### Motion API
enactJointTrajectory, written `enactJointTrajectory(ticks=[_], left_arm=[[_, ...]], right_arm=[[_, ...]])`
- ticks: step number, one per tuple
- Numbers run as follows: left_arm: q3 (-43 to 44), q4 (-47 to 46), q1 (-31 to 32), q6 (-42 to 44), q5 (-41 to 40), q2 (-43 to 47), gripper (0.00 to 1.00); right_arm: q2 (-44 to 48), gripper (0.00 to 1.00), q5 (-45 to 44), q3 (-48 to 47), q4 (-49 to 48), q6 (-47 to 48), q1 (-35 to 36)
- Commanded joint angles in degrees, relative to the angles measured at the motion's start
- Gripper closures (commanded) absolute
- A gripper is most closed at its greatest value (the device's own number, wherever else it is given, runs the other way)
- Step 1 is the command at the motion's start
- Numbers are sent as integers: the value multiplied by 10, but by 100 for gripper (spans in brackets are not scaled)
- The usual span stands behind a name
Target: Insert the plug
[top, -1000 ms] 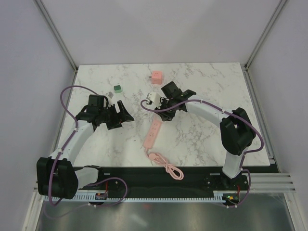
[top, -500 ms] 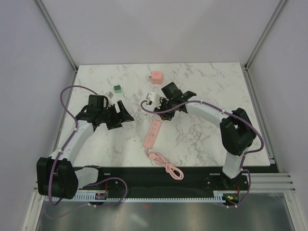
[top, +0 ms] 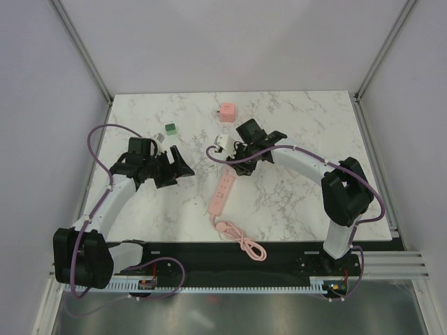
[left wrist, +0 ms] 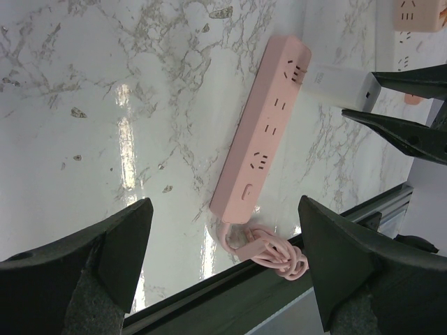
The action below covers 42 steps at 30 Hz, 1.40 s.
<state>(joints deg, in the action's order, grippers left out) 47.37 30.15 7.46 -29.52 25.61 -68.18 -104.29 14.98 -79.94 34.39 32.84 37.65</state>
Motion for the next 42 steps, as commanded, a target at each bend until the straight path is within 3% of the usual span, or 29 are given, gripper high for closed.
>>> enactJointTrajectory(ticks=[1,16,36,42], left_arm=[[5,-4,-3,20,0,13,8],[4,-4,-3,20,-2,16,8],[4,-4,-3,20,0,18,8],[3,-4,-3,20,-3,24,8]], right_arm=[[15,100,22,2,26,7,-1],[-34,100,48,-12,13,6,-11],[-6,100,43,0,31,5,-21],[-47,100,33,2,20,-2,-14]])
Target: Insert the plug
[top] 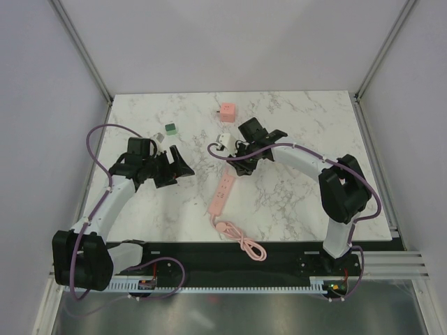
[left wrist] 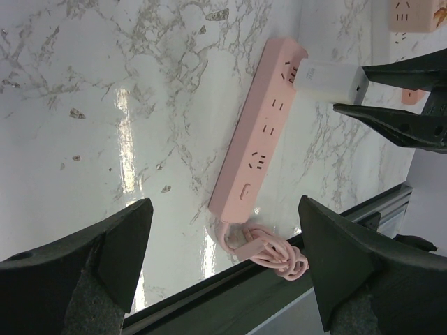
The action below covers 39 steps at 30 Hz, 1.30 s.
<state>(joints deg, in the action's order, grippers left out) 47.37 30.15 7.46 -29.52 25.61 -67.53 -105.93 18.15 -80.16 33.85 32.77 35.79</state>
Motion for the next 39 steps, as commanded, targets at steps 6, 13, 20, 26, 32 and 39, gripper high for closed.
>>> enactJointTrajectory(ticks=[6,13,20,26,32,39], left_arm=[[3,-3,-4,14,-19,20,8],[4,4,-13,8,-39,19,8],[3,14,-21,-5,-78,20,8],[4,19,-27,-7,-88,21,8],[6,19,-28,-4,-87,25,8],[7,19,-28,3,-86,32,8]], right_arm=[[-73,100,-62,10,32,-15,20],[-138,100,-116,-78,94,-45,38],[-174,100,-143,-140,138,-65,64],[-192,100,-138,-119,134,-65,61],[-184,97,-147,-116,110,-80,53],[-123,70,-158,-156,108,-101,52]])
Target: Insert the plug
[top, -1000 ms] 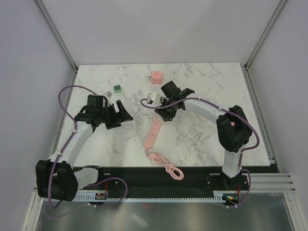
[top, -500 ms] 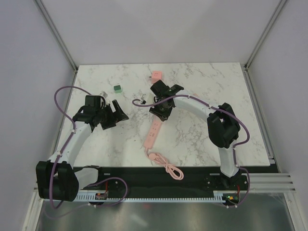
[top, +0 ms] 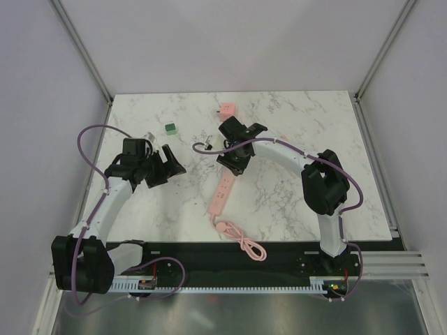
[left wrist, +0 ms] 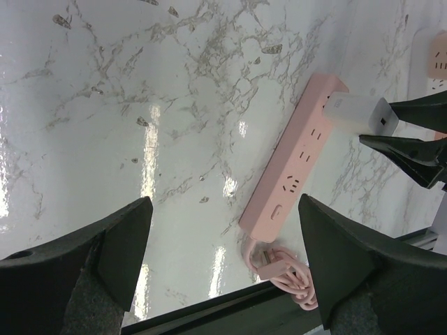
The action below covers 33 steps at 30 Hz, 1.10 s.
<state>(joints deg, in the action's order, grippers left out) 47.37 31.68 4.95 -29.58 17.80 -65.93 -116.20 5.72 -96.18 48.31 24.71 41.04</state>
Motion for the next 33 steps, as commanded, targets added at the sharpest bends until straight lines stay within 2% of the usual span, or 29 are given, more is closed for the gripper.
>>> enactJointTrajectory(ticks=[1,3,8,9,11,18,20,24,27,31,33], left_arm=[[7,4,-3,4,-8,16,8],[7,4,-3,6,-11,18,8],[10,4,-3,5,-10,19,8],[10,4,-3,6,-11,20,8],[10,4,-3,8,-18,25,8],[12,4,-3,12,-42,25,8],[24,4,-3,8,-77,18,9],[77,-3,-3,-8,-105,-50,14],[158,0,-4,7,-150,-121,16],[296,4,-11,27,-173,-287,17],[344,16,-11,29,-193,-340,17]], right_arm=[[-14,69,-34,-1,-37,-23,0],[7,60,-39,-2,-36,-24,-1],[54,52,-43,-1,-52,-35,-1],[71,45,-46,1,-63,-38,-2],[82,41,-47,2,-67,-41,-1],[116,37,-54,8,-67,-48,-1],[132,37,-54,9,-67,-64,-2],[207,36,-76,27,-104,-171,0],[283,33,-63,106,-179,-235,-1],[372,33,-17,227,-237,-304,3],[417,32,3,257,-262,-315,6]])
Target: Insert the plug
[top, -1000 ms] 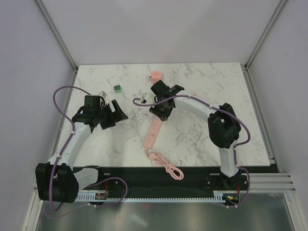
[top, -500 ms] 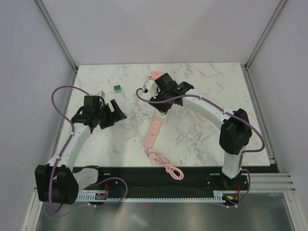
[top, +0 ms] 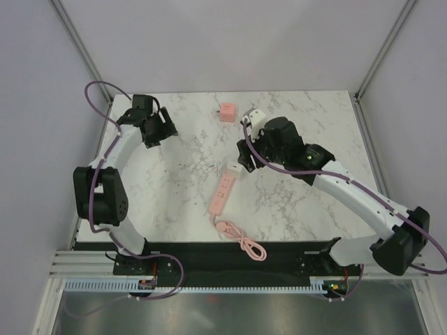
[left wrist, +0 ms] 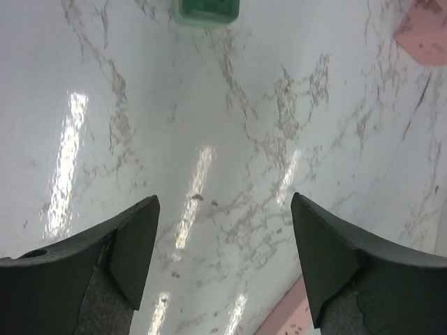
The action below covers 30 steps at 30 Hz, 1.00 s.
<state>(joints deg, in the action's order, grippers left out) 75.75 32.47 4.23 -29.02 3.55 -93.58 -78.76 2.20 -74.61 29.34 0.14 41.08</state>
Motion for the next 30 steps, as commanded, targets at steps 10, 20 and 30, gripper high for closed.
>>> enactJointTrajectory(ticks=[10,20,30], left_arm=[[323,73,-3,39,-108,-325,21],[426,103,-3,31,-112,-430,26],[433,102,-2,51,-120,-434,29]], right_arm=[[143,31,44,106,-133,-96,8],[100,32,25,85,-133,-77,8],[89,32,22,93,-133,-68,8]])
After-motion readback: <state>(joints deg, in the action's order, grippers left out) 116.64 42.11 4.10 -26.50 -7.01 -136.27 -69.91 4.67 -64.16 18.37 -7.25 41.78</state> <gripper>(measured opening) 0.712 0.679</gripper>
